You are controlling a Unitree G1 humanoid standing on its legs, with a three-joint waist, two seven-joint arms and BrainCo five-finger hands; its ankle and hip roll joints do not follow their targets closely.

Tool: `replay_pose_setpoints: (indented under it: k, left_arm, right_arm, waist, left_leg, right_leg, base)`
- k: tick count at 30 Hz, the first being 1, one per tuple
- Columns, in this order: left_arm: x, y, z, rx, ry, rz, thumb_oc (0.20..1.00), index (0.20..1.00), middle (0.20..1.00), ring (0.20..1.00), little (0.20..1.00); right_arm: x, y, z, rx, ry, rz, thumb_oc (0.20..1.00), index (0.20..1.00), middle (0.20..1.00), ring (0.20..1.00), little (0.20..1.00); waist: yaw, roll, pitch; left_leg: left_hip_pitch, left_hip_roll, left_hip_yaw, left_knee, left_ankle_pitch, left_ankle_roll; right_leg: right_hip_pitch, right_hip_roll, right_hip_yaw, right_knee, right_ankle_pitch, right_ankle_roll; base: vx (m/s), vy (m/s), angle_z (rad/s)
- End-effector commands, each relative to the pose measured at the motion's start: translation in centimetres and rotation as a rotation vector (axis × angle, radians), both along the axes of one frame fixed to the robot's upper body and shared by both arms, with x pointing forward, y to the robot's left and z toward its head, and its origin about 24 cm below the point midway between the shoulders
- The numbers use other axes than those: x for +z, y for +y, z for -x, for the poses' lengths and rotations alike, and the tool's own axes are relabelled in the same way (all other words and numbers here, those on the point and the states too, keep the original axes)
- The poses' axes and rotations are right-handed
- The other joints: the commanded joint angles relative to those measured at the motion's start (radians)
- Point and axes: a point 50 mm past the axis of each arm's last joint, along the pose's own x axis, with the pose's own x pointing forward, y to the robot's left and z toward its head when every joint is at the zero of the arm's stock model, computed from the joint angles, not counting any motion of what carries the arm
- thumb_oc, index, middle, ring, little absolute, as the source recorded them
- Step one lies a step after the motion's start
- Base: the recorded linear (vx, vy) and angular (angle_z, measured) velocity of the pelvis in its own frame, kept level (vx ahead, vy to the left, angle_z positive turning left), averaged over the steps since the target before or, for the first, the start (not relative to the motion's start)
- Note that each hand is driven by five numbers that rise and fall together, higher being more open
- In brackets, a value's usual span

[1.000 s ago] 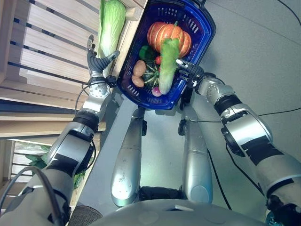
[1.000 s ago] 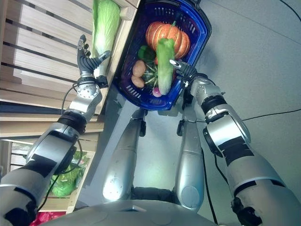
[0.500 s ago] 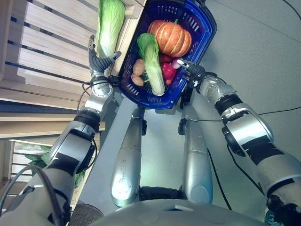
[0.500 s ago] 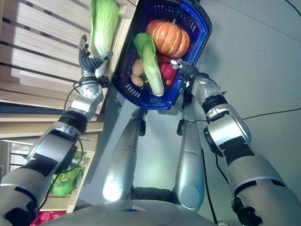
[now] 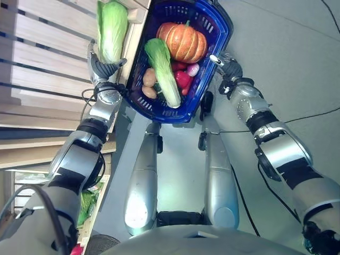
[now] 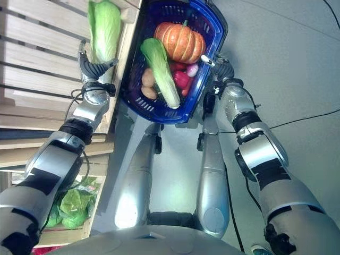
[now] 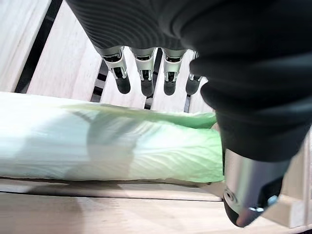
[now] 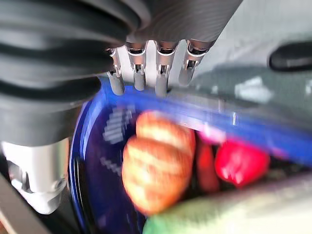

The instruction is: Pick up fruits and vegetables into the basket

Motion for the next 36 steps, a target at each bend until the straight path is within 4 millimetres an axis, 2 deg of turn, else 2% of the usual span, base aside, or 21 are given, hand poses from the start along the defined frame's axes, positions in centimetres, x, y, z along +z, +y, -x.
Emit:
replay_pose_setpoints:
  k: [1,7,8,10,16,22,29,36]
  left_arm:
    - [0.3,3.2,0.5,0.143,0.002,-0.031,1.000,1.000,1.000,1.000,1.000]
    - [-1.0,5.6,1.2,0.241,0.086,-0.014,1.000,1.000,1.000,1.000,1.000]
    - [-1.0,5.6,1.3,0.242,0.086,-0.014,1.000,1.000,1.000,1.000,1.000]
    - [-1.5,6.6,1.6,0.265,0.124,-0.002,1.000,1.000,1.000,1.000,1.000]
    - [-2.5,7.9,2.1,0.298,0.194,0.031,1.000,1.000,1.000,1.000,1.000]
    - [-2.5,9.0,2.5,0.356,0.236,0.067,1.000,1.000,1.000,1.000,1.000]
    - [-3.0,9.9,3.0,0.405,0.286,0.115,1.000,1.000,1.000,1.000,1.000]
    - [-3.5,9.9,3.0,0.379,0.334,0.145,1.000,1.000,1.000,1.000,1.000]
  right_arm:
    - [0.3,-2.8,0.9,-0.125,-0.101,0.005,1.000,1.000,1.000,1.000,1.000]
    - [-1.0,-6.1,2.5,-0.346,-0.133,-0.013,1.000,1.000,1.000,1.000,1.000]
    - [-1.0,-6.1,2.6,-0.351,-0.134,-0.013,1.000,1.000,1.000,1.000,1.000]
    - [-1.9,-7.7,3.3,-0.439,-0.116,-0.036,1.000,1.000,1.000,1.000,1.000]
    - [-3.1,-9.7,4.3,-0.530,-0.067,-0.026,1.000,1.000,1.000,1.000,1.000]
    - [-3.7,-10.4,4.6,-0.534,-0.035,-0.018,1.000,1.000,1.000,1.000,1.000]
    - [-3.8,-10.0,4.5,-0.510,-0.039,-0.015,1.000,1.000,1.000,1.000,1.000]
    - [-3.1,-9.3,4.0,-0.491,-0.061,-0.019,1.000,1.000,1.000,1.000,1.000]
  waist:
    - [-0.030,0.044,-0.031]
    - [-0.060,0.023,-0.031]
    - [-0.060,0.023,-0.031]
    - [-0.069,0.016,-0.031]
    - [-0.082,0.004,-0.031]
    - [-0.088,-0.003,-0.031]
    - [-0.092,-0.010,-0.031]
    - [-0.093,-0.013,-0.031]
  left_leg:
    - [0.002,-0.038,0.030,-0.123,0.078,0.022]
    - [0.002,-0.030,0.035,-0.129,0.069,0.023]
    - [0.002,-0.030,0.036,-0.129,0.069,0.023]
    - [0.001,-0.027,0.038,-0.132,0.065,0.024]
    - [0.002,-0.023,0.042,-0.140,0.060,0.025]
    - [0.000,-0.021,0.044,-0.143,0.056,0.025]
    - [-0.003,-0.020,0.043,-0.147,0.056,0.021]
    - [-0.009,-0.019,0.043,-0.152,0.054,0.019]
  right_leg:
    - [0.030,0.093,-0.043,0.100,-0.166,0.017]
    - [0.029,0.100,-0.030,0.086,-0.164,0.022]
    - [0.029,0.100,-0.030,0.085,-0.164,0.022]
    - [0.028,0.103,-0.026,0.081,-0.164,0.024]
    - [0.028,0.105,-0.020,0.067,-0.160,0.026]
    - [0.029,0.107,-0.016,0.060,-0.164,0.025]
    - [0.028,0.107,-0.016,0.049,-0.163,0.024]
    - [0.022,0.108,-0.015,0.042,-0.164,0.023]
  base:
    - [-0.01,0.017,-0.05]
    - [0.00,0.009,-0.06]
    - [0.00,0.021,-0.14]
    - [0.00,0.016,-0.10]
    - [0.00,0.001,-0.01]
    - [0.00,0.000,0.00]
    - [0.00,0.000,0.00]
    - [0.00,0.000,0.00]
